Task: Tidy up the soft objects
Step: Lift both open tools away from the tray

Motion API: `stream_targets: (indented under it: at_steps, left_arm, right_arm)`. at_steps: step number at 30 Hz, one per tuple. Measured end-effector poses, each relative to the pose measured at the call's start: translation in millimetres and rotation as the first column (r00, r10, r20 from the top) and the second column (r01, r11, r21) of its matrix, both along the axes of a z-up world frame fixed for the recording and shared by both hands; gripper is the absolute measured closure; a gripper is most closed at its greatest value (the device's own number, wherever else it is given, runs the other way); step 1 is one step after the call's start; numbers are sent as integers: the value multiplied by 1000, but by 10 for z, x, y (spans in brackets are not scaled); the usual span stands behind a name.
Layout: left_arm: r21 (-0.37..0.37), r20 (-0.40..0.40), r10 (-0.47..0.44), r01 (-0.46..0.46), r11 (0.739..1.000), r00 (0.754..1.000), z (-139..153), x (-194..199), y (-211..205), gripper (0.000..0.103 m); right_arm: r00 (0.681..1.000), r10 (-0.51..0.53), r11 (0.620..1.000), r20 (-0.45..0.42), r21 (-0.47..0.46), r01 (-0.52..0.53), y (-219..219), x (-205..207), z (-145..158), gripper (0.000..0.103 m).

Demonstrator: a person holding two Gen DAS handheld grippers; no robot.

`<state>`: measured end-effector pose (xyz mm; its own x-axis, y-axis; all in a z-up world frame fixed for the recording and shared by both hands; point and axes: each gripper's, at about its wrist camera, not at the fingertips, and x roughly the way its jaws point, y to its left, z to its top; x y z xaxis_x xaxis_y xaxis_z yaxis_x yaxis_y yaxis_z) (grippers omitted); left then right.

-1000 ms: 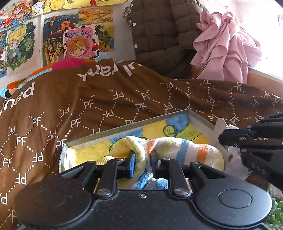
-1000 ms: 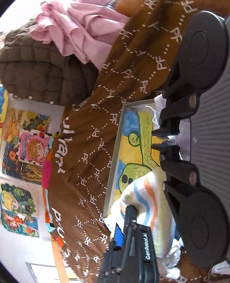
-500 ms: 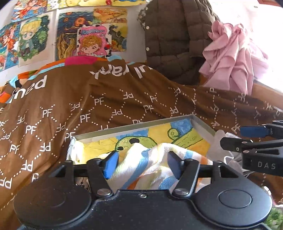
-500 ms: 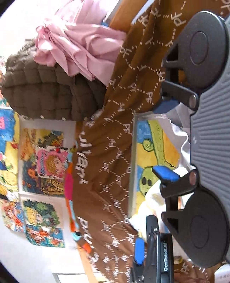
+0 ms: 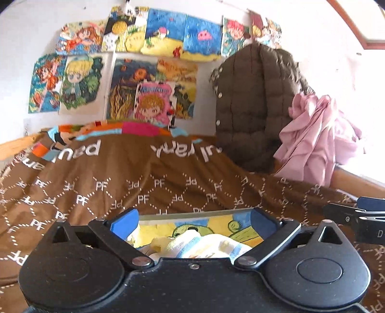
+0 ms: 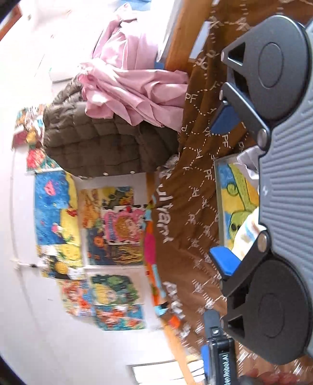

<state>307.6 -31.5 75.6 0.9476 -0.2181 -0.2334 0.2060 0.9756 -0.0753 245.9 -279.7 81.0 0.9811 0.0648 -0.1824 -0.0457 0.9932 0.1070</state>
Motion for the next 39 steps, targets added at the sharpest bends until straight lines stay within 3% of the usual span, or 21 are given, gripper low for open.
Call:
stream_targets:
  at_steps: [3, 9, 24, 36, 39]
  left_arm:
    - [-1, 26, 10, -10, 1000, 1000, 89, -288, 33, 1]
    - [1, 82, 7, -7, 1000, 997, 109, -958, 92, 1]
    - [-49, 51, 64, -61, 997, 997, -24, -1975, 381, 1]
    - [-31, -12, 53, -53, 998, 999, -251, -2480, 495, 1]
    - [-28, -62, 70, -72, 997, 996, -374, -2549, 531, 1]
  right_arm:
    - [1000, 4, 998, 14, 60, -5, -18, -287, -11, 0]
    - [1000, -4, 998, 16, 58, 3, 30, -811, -47, 0]
    - [999, -37, 999, 5, 24, 37, 232, -1655, -162, 0]
    - [999, -26, 1000, -45, 5, 27, 336, -1985, -279, 0]
    - [998, -28, 1000, -57, 2, 28, 352, -2027, -305, 0]
